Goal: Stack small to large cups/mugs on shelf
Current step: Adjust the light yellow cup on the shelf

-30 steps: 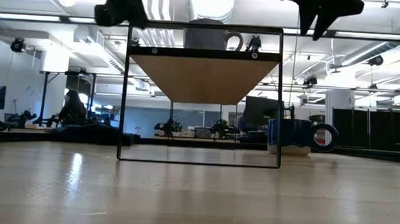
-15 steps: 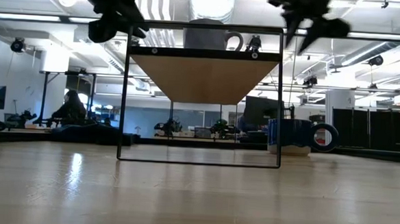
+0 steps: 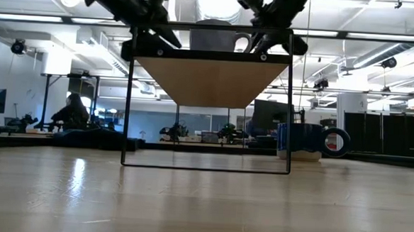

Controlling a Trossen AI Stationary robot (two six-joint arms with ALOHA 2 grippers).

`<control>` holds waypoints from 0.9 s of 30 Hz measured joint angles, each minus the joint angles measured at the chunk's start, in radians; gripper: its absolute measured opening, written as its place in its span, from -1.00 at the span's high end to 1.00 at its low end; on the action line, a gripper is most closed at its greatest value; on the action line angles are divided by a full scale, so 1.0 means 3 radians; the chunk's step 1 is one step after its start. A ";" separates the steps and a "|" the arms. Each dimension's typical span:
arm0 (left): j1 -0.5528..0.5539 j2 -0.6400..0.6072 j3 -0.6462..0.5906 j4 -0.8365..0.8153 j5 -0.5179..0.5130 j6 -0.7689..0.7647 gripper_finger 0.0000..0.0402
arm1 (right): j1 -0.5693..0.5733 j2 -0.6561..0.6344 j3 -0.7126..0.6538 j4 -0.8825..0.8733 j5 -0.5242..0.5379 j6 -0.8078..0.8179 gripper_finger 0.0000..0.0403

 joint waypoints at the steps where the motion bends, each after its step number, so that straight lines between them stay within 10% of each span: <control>1: 0.0003 0.0033 0.0001 0.0047 0.0018 0.0001 0.64 | 0.0001 0.0029 0.0004 0.0008 -0.0030 -0.0001 0.76; 27: 0.0005 0.0443 0.0014 0.0443 0.0206 -0.0019 0.64 | 0.0161 0.0158 -0.0001 0.0510 -0.0216 -0.0024 0.96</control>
